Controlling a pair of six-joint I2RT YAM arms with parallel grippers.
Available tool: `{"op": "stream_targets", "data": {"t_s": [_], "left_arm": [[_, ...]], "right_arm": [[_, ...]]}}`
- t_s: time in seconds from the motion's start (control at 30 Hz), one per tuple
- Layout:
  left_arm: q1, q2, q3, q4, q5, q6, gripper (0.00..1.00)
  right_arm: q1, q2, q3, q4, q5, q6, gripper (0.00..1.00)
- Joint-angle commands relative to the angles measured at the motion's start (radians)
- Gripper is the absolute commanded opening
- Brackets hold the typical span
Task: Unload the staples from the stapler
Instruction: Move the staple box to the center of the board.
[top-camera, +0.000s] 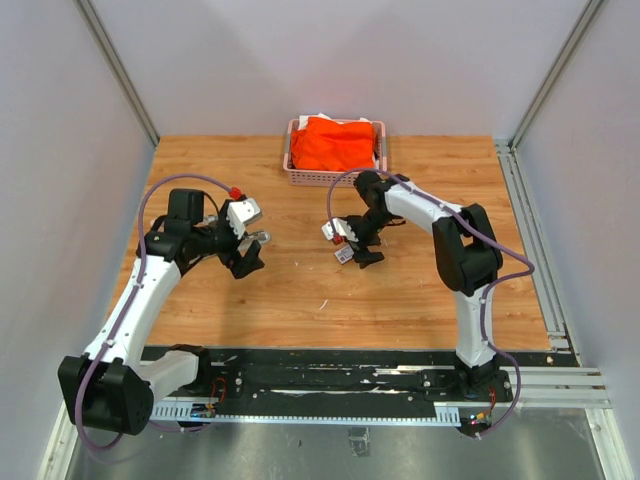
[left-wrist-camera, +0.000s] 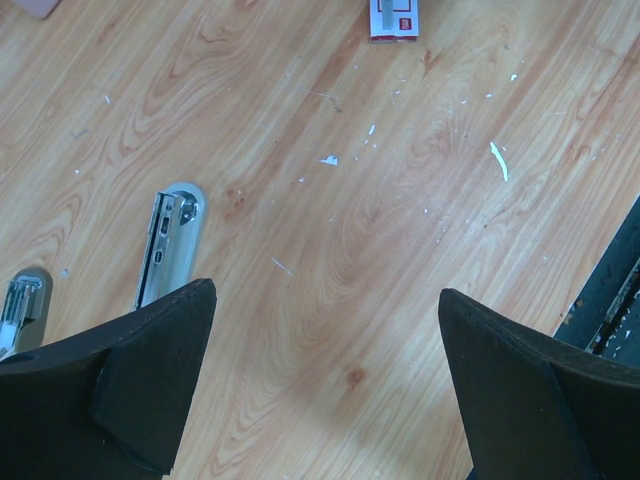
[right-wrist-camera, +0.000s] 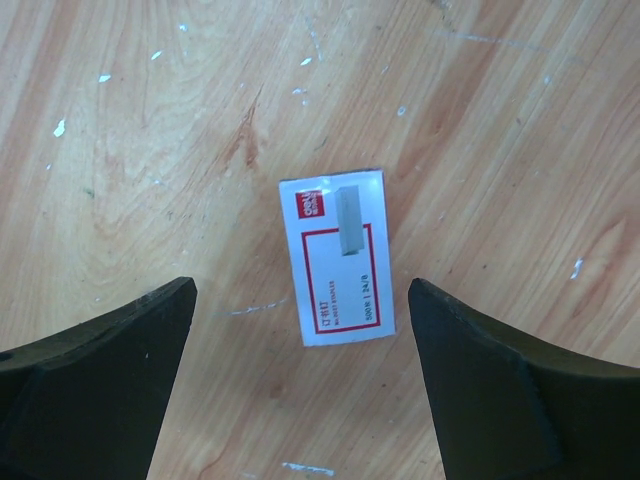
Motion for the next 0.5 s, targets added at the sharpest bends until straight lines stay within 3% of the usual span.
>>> {"op": "stream_targets", "data": {"t_s": [0.0,0.27,0.47], "left_arm": [[0.009,-0.02,-0.015,0.008,0.012,0.004,0.98],[0.009,-0.039,-0.024,0.013,0.007,0.003,0.98],[0.009,-0.043,-0.024,0.015,0.005,0.001,0.98]], "right_arm": [[0.027,0.016,-0.005,0.037,0.001,0.011,0.89],[0.032,0.049,0.007,0.048,0.017,0.025,0.83],[0.032,0.068,0.012,0.083,0.047,0.078,0.69]]}}
